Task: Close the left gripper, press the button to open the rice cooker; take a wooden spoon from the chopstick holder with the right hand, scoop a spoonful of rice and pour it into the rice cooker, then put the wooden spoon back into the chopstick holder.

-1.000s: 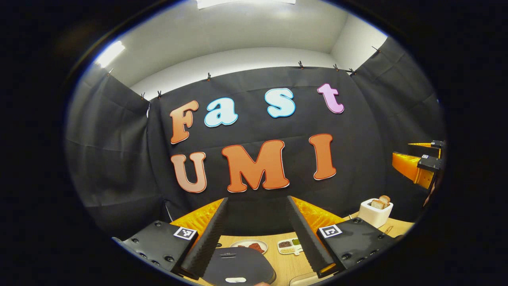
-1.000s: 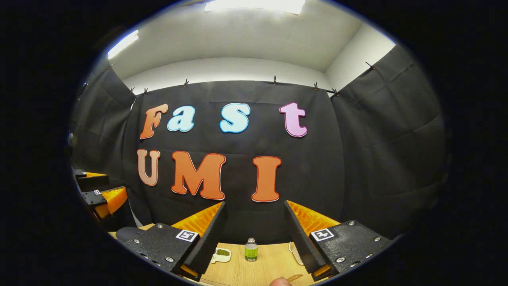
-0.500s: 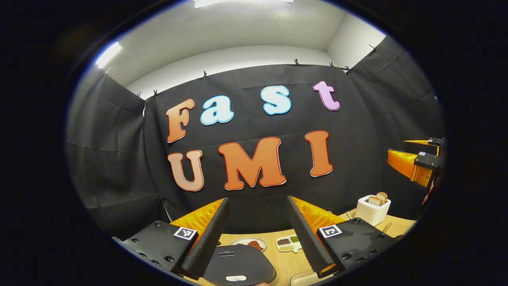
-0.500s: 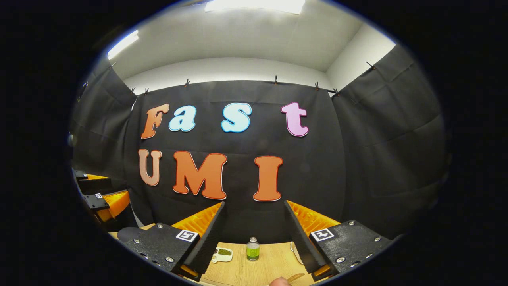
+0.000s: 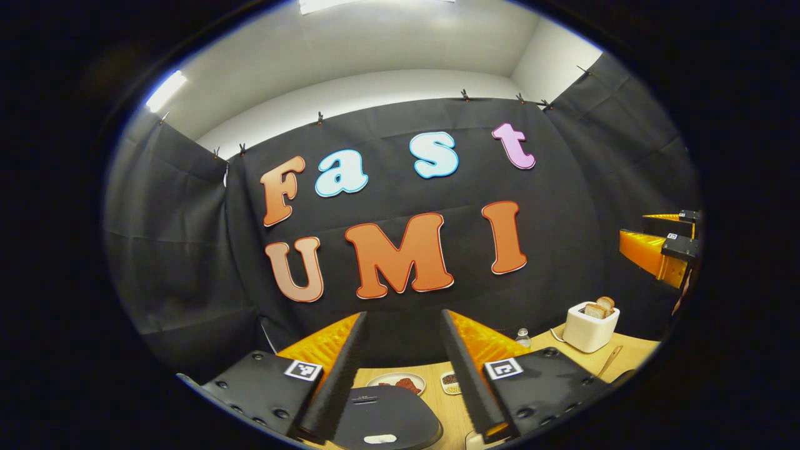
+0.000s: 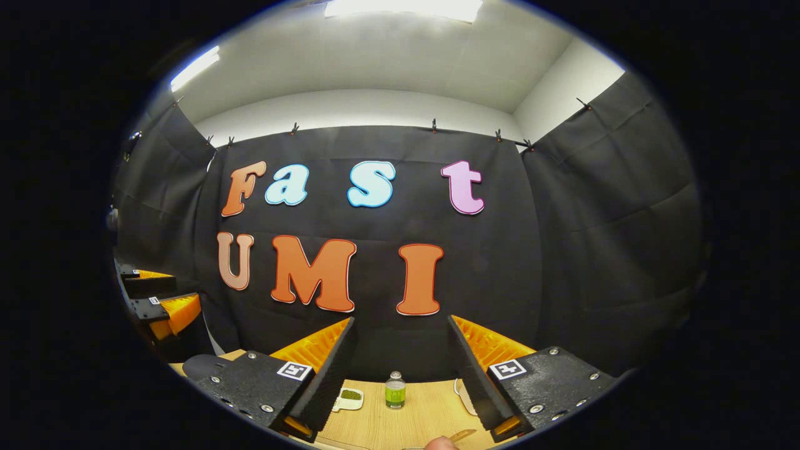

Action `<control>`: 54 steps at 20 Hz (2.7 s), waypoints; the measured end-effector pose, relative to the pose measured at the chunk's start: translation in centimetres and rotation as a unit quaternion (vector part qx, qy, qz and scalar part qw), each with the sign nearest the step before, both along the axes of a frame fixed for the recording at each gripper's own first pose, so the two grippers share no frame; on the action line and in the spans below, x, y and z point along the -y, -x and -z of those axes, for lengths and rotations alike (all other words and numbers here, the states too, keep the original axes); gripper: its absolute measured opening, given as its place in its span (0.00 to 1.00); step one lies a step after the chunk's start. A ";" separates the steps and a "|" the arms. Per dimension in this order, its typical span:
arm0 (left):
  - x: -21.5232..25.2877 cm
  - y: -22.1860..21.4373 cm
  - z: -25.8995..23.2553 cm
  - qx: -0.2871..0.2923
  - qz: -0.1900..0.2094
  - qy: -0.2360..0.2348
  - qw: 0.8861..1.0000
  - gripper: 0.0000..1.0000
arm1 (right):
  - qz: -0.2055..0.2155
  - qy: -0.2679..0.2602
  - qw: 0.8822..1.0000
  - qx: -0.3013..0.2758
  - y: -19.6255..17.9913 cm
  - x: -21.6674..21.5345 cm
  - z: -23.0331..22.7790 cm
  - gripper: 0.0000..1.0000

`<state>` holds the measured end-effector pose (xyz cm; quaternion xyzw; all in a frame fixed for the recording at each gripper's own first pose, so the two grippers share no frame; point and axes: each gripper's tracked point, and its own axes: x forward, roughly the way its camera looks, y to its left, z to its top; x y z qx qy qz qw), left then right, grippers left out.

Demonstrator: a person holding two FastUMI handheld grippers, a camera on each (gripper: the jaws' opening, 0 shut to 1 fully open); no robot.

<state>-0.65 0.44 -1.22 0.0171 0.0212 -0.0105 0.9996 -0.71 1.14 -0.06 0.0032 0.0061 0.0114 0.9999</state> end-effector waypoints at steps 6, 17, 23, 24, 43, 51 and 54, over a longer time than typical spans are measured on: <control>-2.5 -1.1 3.4 -0.086 -0.029 0.025 0.996 0.00 | 0.004 0.001 1.000 0.000 0.3 0.6 0.0 0.88; -5.0 -0.7 18.1 -0.416 -0.029 0.127 0.900 0.05 | 0.039 0.019 0.999 -0.013 1.3 3.7 1.2 0.88; -5.1 2.2 23.8 -0.533 -0.040 0.184 0.825 0.05 | 0.058 0.027 0.998 -0.023 2.0 4.9 2.1 0.91; -4.8 2.8 24.8 -0.547 -0.042 0.191 0.814 0.05 | 0.058 0.028 0.998 -0.025 2.1 4.9 2.3 0.94; -5.6 4.0 29.1 -0.615 -0.059 0.193 0.762 0.05 | 0.112 0.035 0.991 -0.072 3.8 7.0 5.5 0.93; -5.7 3.0 25.9 -0.540 -0.066 0.160 0.824 0.06 | 0.108 0.028 0.987 -0.115 3.1 7.3 8.5 0.93; -6.2 1.9 23.9 -0.494 -0.070 0.123 0.858 0.06 | 0.102 0.011 0.985 -0.138 2.9 7.3 10.0 0.94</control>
